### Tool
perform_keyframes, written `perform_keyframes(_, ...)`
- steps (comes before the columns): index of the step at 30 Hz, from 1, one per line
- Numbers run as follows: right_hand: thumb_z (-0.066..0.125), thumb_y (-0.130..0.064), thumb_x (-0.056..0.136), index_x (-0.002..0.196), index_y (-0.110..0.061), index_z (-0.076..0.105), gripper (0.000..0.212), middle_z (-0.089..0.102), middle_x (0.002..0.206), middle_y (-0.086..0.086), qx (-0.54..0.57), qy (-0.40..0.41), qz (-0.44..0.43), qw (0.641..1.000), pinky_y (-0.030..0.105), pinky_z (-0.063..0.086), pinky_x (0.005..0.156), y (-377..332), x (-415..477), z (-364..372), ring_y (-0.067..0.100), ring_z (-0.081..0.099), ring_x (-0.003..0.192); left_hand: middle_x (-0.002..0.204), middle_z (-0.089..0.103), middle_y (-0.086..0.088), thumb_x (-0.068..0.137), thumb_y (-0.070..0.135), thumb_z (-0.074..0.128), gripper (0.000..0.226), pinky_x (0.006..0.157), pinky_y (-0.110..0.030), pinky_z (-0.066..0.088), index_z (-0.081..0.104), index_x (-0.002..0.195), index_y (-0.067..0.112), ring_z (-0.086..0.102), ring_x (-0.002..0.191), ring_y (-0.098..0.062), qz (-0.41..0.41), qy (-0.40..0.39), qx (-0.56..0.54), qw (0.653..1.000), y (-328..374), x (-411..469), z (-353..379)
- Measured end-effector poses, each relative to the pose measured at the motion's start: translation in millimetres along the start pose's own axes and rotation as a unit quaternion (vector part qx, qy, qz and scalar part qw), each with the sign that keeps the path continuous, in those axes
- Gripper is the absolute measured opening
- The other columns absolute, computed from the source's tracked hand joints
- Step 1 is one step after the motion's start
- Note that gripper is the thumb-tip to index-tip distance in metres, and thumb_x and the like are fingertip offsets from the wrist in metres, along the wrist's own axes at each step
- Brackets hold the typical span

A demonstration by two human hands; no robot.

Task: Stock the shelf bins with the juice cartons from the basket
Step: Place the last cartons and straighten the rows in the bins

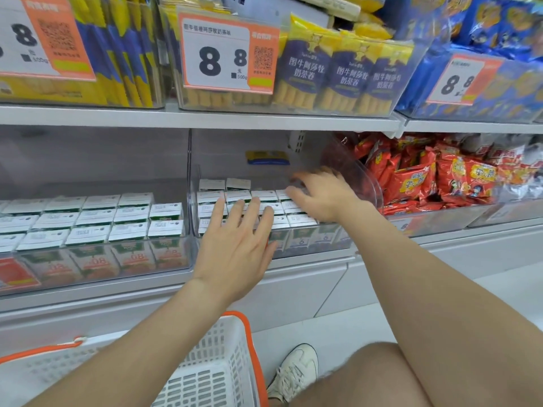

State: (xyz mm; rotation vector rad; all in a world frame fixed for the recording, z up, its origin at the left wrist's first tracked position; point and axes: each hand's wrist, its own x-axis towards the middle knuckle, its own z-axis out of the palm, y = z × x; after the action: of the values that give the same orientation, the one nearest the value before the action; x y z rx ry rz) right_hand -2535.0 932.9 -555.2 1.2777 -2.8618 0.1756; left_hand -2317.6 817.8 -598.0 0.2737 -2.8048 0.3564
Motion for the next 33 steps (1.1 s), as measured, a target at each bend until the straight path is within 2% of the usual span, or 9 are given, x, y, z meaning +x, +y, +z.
perform_keyframes(5,0.025,-0.065,0.106,0.090,-0.030,0.055,0.049,0.063,0.087,-0.008,0.002,-0.072,0.022,0.997,0.055,0.034,0.107,-3.8,-5.6,-3.3,0.031,0.061,0.108,0.157,0.047,-0.015,0.107,0.052,0.038,0.060,0.114,-0.057,0.038,0.040,0.154,0.015,0.045,0.143,-0.038,-0.012,-0.004,-0.013,1.000,0.0,1.5,1.8)
perform_keyframes(9,0.028,-0.073,0.103,0.131,-0.022,0.060,0.067,0.070,0.120,0.005,0.003,-0.069,0.021,0.997,0.056,0.031,0.112,0.9,-11.6,-5.3,0.034,0.058,0.123,0.157,0.047,-0.015,0.107,0.053,0.038,0.061,0.114,-0.057,0.038,0.040,0.155,0.015,0.045,0.143,-0.037,-0.011,-0.006,-0.009,1.000,-0.4,1.5,-0.6)
perform_keyframes(13,0.026,-0.084,0.095,0.160,-0.033,0.033,0.084,0.057,0.152,0.004,0.020,-0.074,0.009,0.997,0.062,0.021,0.119,-2.5,-11.1,-2.5,0.032,0.047,0.143,0.158,0.046,-0.016,0.107,0.057,0.038,0.066,0.115,-0.057,0.038,0.036,0.157,0.015,0.045,0.144,-0.037,0.005,-0.013,-0.008,1.000,-4.3,0.0,-2.1)
perform_keyframes(17,0.023,-0.082,0.096,0.164,-0.040,0.020,0.080,0.045,0.162,0.005,0.050,-0.048,-0.023,0.997,0.067,0.006,0.124,-23.8,-9.0,0.8,0.032,0.036,0.152,0.151,0.050,-0.019,0.105,0.065,0.038,0.071,0.122,-0.063,0.024,0.045,0.151,0.011,0.044,0.144,-0.039,-0.007,0.007,0.017,1.000,-16.2,-8.4,-15.5)
perform_keyframes(22,0.033,-0.058,0.105,0.163,-0.024,0.026,0.067,0.045,0.159,0.015,0.039,-0.001,-0.129,0.991,0.053,0.033,0.116,-102.8,9.8,13.7,0.038,0.045,0.142,0.154,0.045,-0.028,0.099,0.067,0.043,0.078,0.124,-0.072,0.006,0.057,0.138,0.001,0.026,0.154,-0.049,-0.071,0.044,0.049,0.995,-42.3,-27.7,-29.8)
perform_keyframes(27,0.036,-0.047,0.105,0.160,-0.023,0.028,0.060,0.044,0.150,0.020,0.094,-0.051,-0.073,0.992,0.055,0.045,0.109,-136.8,37.1,22.6,0.044,0.047,0.135,0.164,0.023,-0.036,0.097,0.075,0.039,0.094,0.126,-0.061,0.020,0.042,0.149,-0.004,0.029,0.152,-0.049,-0.094,0.007,0.001,0.996,-64.5,-41.4,-12.8)
perform_keyframes(29,0.038,-0.046,0.105,0.149,-0.022,0.043,0.051,0.050,0.141,0.020,0.101,-0.074,-0.050,0.991,0.049,0.045,0.106,-139.2,45.6,19.9,0.043,0.048,0.132,0.163,0.026,-0.037,0.100,0.074,0.035,0.093,0.126,-0.057,0.022,0.042,0.150,-0.004,0.040,0.147,-0.045,-0.078,-0.006,-0.002,0.997,-67.4,-43.3,-4.9)
perform_keyframes(31,0.038,-0.047,0.104,0.115,-0.018,0.059,0.037,0.061,0.120,0.014,0.093,-0.091,-0.041,0.991,0.040,0.047,0.085,-143.8,51.2,16.1,0.037,0.058,0.114,0.163,0.028,-0.036,0.102,0.072,0.029,0.092,0.127,-0.057,0.018,0.041,0.151,-0.004,0.036,0.151,-0.042,-0.067,-0.011,0.008,0.998,-68.2,-43.2,-1.7)
perform_keyframes(33,0.042,-0.047,0.100,0.089,-0.020,0.053,0.031,0.063,0.102,0.007,0.093,-0.085,-0.048,0.991,0.037,0.041,0.069,-148.8,52.1,12.2,0.032,0.058,0.095,0.164,0.028,-0.034,0.103,0.071,0.025,0.092,0.128,-0.059,0.014,0.037,0.154,-0.005,0.027,0.156,-0.041,-0.064,-0.014,0.019,0.998,-69.1,-42.8,-1.7)
